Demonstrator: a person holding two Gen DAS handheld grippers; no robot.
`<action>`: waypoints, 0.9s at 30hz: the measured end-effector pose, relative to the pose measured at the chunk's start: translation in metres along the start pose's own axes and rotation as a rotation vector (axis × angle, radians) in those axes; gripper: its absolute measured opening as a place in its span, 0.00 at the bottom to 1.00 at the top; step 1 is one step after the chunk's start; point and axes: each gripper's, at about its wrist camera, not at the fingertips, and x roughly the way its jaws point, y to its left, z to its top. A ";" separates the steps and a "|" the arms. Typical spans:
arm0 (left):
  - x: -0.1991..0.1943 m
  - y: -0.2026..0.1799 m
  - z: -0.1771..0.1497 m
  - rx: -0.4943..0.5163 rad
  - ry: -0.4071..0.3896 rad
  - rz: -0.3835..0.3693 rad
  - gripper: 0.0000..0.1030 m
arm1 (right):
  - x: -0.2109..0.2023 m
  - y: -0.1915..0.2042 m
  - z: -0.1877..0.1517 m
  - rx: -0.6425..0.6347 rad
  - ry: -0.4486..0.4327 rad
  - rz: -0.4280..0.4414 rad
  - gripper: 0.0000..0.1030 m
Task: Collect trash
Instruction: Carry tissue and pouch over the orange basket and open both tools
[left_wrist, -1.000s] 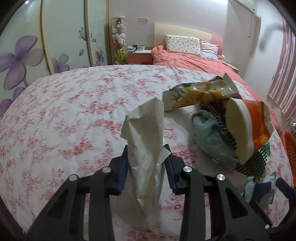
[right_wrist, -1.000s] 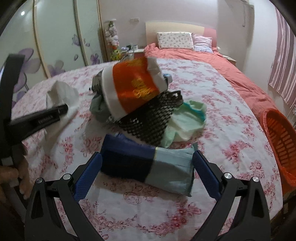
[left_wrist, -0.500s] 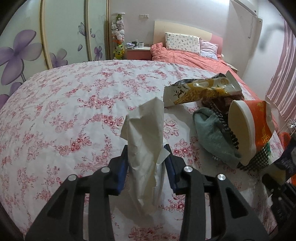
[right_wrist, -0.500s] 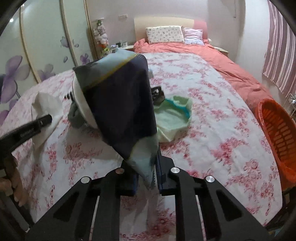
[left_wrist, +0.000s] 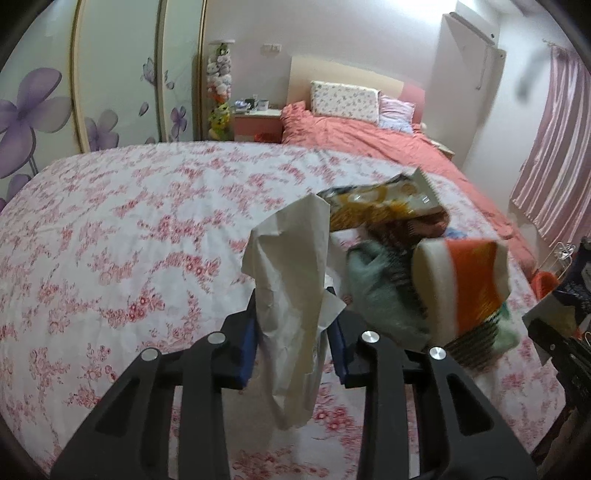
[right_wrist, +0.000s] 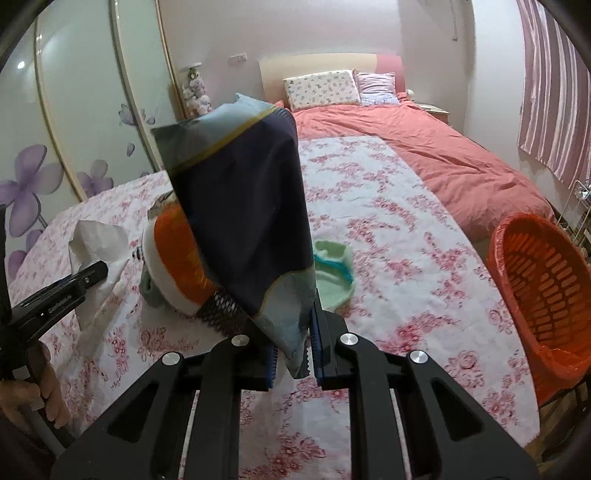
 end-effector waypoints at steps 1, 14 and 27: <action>-0.004 -0.003 0.002 0.002 -0.010 -0.008 0.32 | -0.002 -0.002 0.001 0.005 -0.007 -0.004 0.15; -0.056 -0.073 0.026 0.075 -0.108 -0.136 0.32 | -0.026 -0.060 0.012 0.102 -0.074 -0.060 0.15; -0.055 -0.246 0.018 0.256 -0.081 -0.417 0.32 | -0.042 -0.174 0.007 0.280 -0.091 -0.209 0.15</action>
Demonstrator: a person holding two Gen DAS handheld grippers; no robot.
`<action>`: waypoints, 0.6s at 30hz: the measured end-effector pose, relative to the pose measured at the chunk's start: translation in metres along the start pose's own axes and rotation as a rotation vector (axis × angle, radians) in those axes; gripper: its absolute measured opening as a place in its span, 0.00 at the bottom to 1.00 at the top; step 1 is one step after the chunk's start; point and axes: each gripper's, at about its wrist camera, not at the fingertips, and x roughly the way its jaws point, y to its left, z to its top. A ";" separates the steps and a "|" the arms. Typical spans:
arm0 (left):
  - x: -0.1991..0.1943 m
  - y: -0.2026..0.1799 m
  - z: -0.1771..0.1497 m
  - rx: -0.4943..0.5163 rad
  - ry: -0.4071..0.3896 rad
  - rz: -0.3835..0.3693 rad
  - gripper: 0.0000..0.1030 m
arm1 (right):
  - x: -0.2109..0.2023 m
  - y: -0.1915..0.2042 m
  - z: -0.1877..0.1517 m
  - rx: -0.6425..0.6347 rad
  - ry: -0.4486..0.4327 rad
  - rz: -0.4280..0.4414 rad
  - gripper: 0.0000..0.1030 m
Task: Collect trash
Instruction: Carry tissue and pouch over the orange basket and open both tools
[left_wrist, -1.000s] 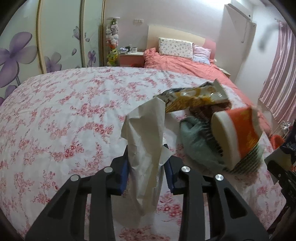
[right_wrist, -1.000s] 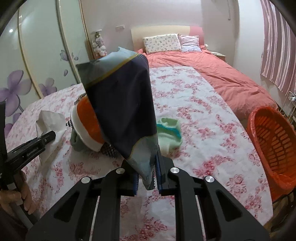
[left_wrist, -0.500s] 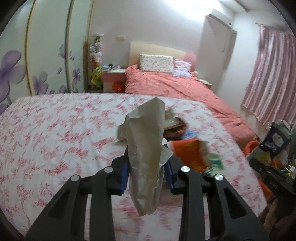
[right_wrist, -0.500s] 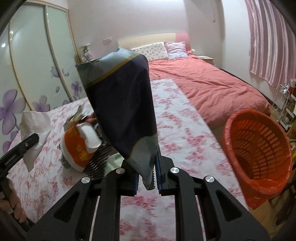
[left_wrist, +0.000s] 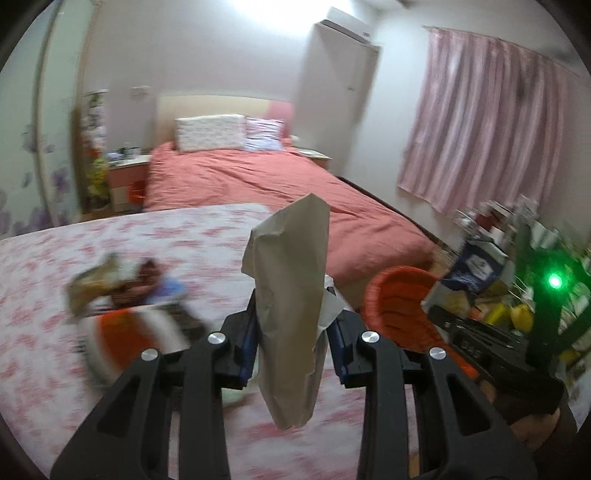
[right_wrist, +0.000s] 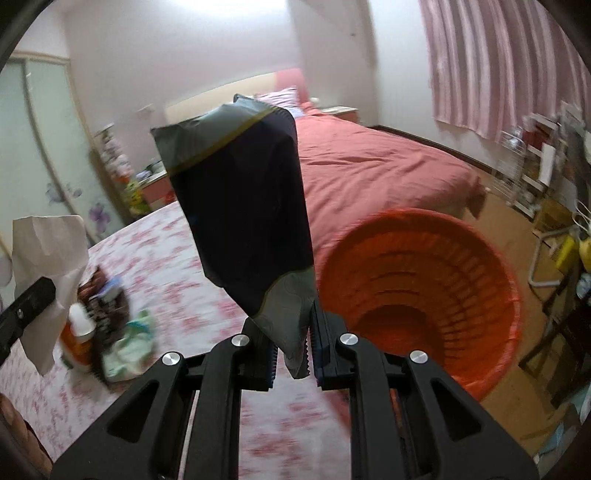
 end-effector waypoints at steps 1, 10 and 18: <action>0.010 -0.015 0.001 0.014 0.009 -0.026 0.32 | 0.002 -0.008 0.002 0.012 0.001 -0.010 0.15; 0.087 -0.096 0.004 0.098 0.092 -0.159 0.33 | 0.022 -0.064 0.011 0.103 0.021 -0.085 0.15; 0.131 -0.137 -0.005 0.141 0.149 -0.214 0.34 | 0.030 -0.089 0.015 0.126 0.047 -0.109 0.15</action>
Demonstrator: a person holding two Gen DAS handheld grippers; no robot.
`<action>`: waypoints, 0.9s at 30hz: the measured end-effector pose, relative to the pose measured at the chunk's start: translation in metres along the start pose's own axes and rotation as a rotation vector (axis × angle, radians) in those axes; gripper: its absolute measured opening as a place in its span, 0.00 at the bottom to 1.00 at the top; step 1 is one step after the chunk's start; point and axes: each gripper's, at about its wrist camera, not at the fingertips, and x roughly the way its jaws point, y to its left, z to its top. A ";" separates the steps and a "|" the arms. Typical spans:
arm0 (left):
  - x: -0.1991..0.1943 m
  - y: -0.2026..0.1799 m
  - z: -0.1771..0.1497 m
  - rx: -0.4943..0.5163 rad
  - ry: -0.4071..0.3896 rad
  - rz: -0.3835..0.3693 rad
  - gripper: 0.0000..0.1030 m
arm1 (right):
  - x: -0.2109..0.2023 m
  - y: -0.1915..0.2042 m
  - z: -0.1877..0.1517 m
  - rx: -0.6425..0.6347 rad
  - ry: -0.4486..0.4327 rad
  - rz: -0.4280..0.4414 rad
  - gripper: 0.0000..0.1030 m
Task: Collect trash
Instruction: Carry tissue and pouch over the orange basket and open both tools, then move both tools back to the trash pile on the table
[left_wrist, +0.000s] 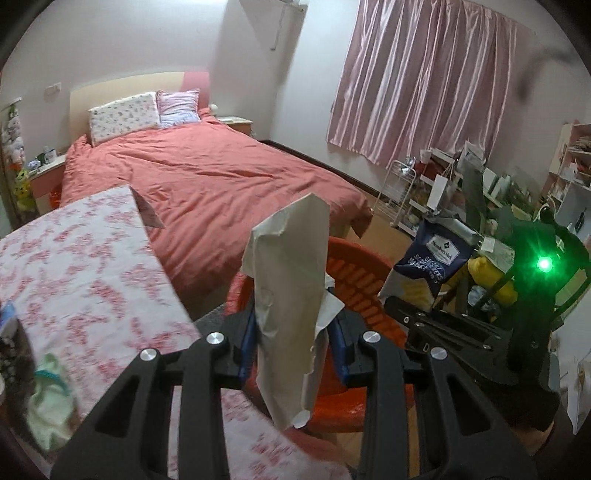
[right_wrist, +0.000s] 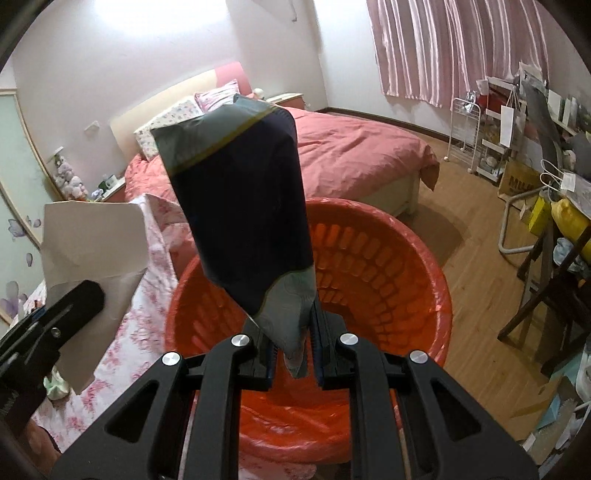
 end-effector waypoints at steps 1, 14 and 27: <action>0.006 -0.001 0.000 0.001 0.009 -0.002 0.35 | 0.001 -0.002 0.001 0.000 0.002 -0.002 0.15; 0.017 0.026 -0.006 -0.041 0.042 0.067 0.60 | -0.001 -0.009 0.007 -0.007 0.004 -0.025 0.52; -0.082 0.087 -0.021 -0.081 -0.061 0.302 0.82 | -0.030 0.044 -0.004 -0.068 -0.029 0.038 0.54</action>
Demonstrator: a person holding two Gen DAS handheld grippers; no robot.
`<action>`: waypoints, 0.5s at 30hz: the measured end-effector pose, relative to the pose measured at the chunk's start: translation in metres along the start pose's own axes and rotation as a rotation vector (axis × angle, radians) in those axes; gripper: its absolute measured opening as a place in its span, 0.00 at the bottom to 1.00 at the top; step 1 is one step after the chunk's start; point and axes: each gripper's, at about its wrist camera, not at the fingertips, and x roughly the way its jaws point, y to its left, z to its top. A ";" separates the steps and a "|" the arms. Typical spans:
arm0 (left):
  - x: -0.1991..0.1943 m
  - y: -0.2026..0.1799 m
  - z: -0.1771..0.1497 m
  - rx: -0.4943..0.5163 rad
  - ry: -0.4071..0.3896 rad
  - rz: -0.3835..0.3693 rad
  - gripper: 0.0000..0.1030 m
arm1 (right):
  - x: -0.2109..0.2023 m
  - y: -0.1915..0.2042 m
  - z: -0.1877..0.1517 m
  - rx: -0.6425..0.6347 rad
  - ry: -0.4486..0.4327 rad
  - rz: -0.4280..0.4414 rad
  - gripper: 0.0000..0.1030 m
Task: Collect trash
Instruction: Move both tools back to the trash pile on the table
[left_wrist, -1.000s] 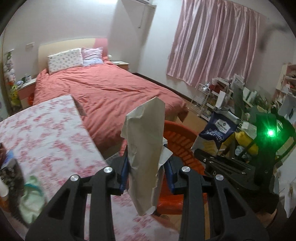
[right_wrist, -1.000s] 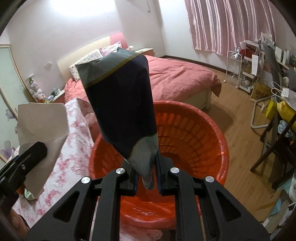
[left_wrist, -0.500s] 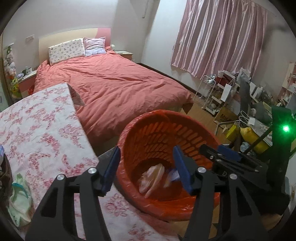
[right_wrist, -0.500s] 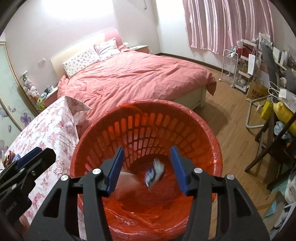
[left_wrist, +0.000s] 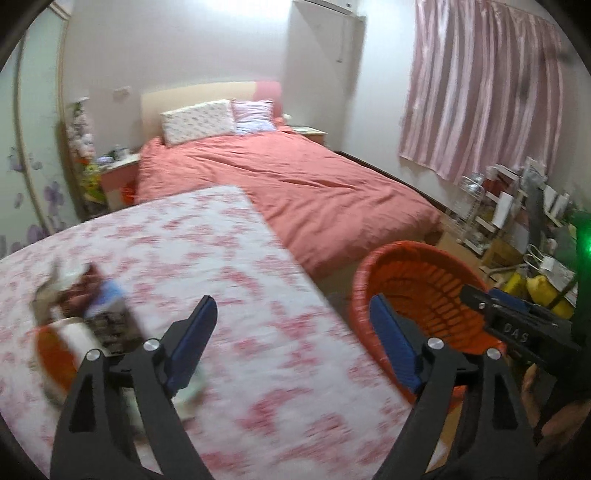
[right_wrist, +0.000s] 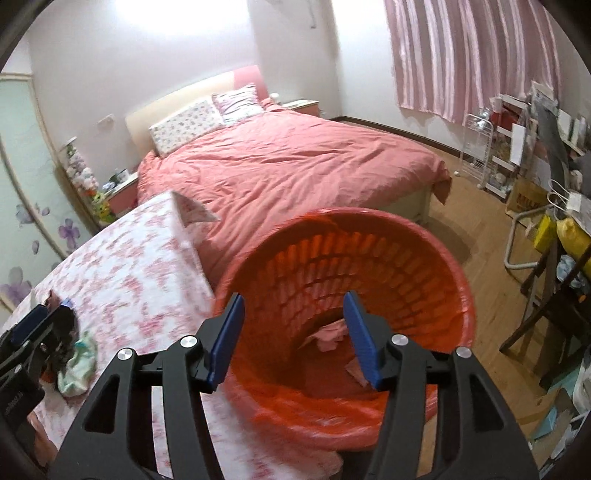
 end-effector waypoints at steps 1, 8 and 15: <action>-0.005 0.009 -0.001 -0.009 -0.004 0.011 0.82 | -0.002 0.006 -0.002 -0.010 0.001 0.009 0.54; -0.041 0.084 -0.017 -0.084 -0.036 0.153 0.86 | -0.009 0.066 -0.024 -0.110 0.028 0.098 0.54; -0.064 0.155 -0.036 -0.172 -0.031 0.290 0.86 | -0.003 0.138 -0.055 -0.213 0.099 0.222 0.54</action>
